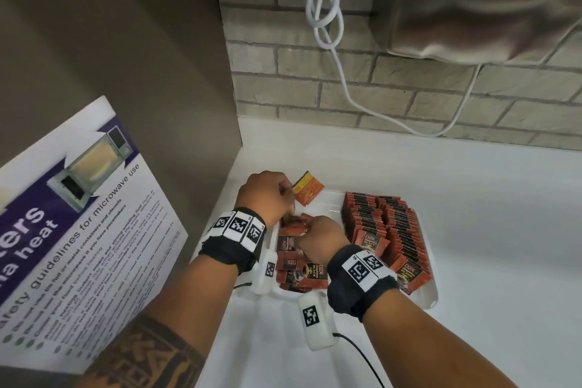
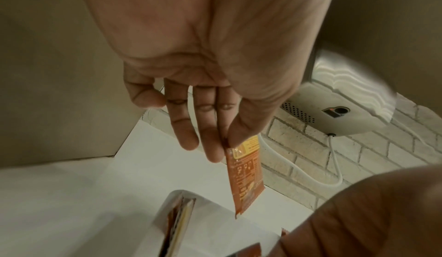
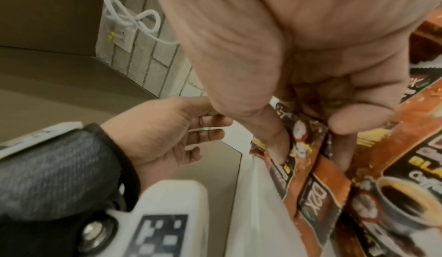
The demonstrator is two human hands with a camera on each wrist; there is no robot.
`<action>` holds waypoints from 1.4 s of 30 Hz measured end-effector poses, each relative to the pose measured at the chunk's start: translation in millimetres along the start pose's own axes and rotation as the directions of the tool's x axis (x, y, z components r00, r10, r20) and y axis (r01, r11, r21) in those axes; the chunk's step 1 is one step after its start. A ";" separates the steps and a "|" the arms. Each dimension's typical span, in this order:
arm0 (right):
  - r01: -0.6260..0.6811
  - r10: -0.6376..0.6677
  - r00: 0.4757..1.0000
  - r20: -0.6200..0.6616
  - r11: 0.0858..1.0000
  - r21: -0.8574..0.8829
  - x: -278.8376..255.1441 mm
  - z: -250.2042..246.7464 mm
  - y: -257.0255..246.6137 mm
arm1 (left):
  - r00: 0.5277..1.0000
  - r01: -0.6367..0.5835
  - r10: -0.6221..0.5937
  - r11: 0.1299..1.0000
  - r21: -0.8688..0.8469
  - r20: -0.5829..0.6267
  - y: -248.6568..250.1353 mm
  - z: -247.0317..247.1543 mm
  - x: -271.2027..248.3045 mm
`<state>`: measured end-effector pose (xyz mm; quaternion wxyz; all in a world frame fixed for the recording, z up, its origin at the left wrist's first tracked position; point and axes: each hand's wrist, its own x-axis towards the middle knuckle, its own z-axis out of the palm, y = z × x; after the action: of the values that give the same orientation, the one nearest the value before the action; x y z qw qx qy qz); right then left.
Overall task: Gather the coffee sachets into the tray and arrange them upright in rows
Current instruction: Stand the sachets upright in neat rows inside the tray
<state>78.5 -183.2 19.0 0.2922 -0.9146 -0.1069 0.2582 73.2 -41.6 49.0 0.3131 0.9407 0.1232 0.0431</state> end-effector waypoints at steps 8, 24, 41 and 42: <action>-0.021 0.021 1.000 -0.017 1.000 0.005 -7.2 -21.9 9.4 | 0.998 -0.020 0.016 0.997 -0.068 -0.066 -6.2 2.2 -1.9; -0.079 0.081 0.997 0.010 0.927 0.367 -22.6 -23.1 12.6 | 0.999 -0.012 0.011 1.000 -0.015 -0.031 -1.6 0.9 -6.2; -0.084 0.088 0.990 0.112 0.996 -0.042 -12.9 -5.6 7.6 | 1.000 -0.017 0.017 1.000 -0.021 -0.013 -6.7 7.7 -7.8; -0.081 0.088 0.988 0.130 0.995 -0.060 -13.5 -5.7 5.8 | 1.000 -0.014 0.014 1.000 -0.019 -0.009 -7.3 7.6 -8.0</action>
<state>70.5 -195.3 25.1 0.2480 -0.9069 -0.0941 0.3274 65.2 -42.4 38.5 0.3211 0.9383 0.1175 0.0508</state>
